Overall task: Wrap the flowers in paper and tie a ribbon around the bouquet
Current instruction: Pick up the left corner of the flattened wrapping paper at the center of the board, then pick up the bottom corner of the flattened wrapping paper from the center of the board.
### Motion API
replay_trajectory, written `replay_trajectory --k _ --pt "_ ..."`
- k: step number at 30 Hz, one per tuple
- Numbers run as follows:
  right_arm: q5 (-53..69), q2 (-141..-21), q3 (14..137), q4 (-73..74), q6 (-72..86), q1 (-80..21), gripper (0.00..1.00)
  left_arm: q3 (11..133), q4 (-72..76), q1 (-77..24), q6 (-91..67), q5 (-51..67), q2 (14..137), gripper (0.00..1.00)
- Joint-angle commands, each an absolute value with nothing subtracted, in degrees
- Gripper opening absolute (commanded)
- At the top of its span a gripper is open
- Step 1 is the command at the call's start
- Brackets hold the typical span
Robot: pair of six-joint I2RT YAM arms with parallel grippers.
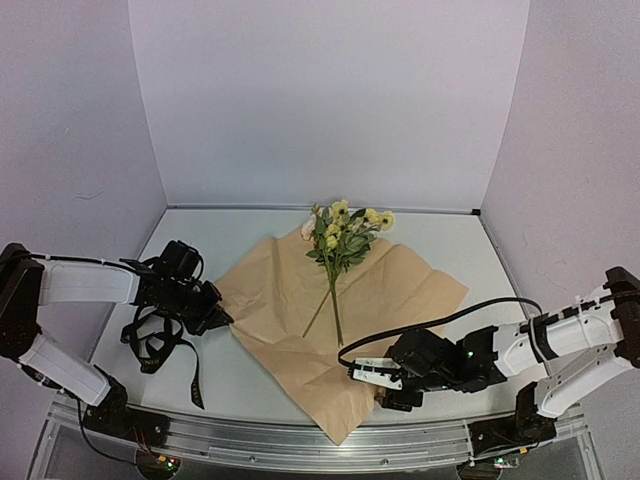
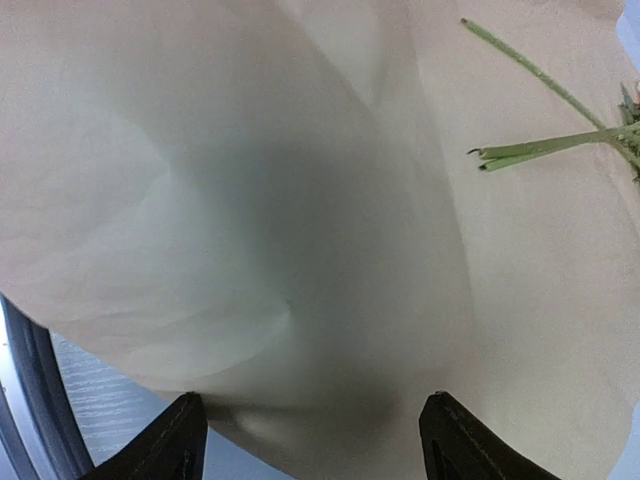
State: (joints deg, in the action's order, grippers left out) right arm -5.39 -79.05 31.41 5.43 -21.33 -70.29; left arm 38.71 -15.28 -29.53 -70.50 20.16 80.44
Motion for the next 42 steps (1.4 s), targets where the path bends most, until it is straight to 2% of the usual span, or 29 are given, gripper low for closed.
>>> replay_trajectory --k 1,14,29,31,34,42 --pt "-10.83 -76.84 30.17 0.47 -24.99 -72.31 0.76 41.13 -14.32 -28.94 -70.40 21.85 81.20 0.00" --pt "-19.72 -73.29 27.03 2.27 -27.91 -80.93 0.78 41.36 -15.35 -27.53 -69.97 23.06 80.95 0.00" --pt "-31.53 -83.16 30.04 -8.69 -32.59 -87.01 0.79 41.32 -16.42 -27.07 -70.05 23.85 80.39 0.00" --pt "-32.00 -83.87 31.21 -9.35 -32.47 -87.01 0.76 41.18 -16.57 -27.07 -70.05 23.61 80.05 0.00" --pt "-31.96 -84.07 32.23 -9.35 -31.32 -87.01 0.66 40.88 -16.83 -27.08 -70.09 23.26 79.79 0.00" --pt "-32.49 -81.14 33.76 -6.50 -29.52 -87.10 0.25 40.71 -18.75 -27.02 -69.07 20.98 78.53 0.00"
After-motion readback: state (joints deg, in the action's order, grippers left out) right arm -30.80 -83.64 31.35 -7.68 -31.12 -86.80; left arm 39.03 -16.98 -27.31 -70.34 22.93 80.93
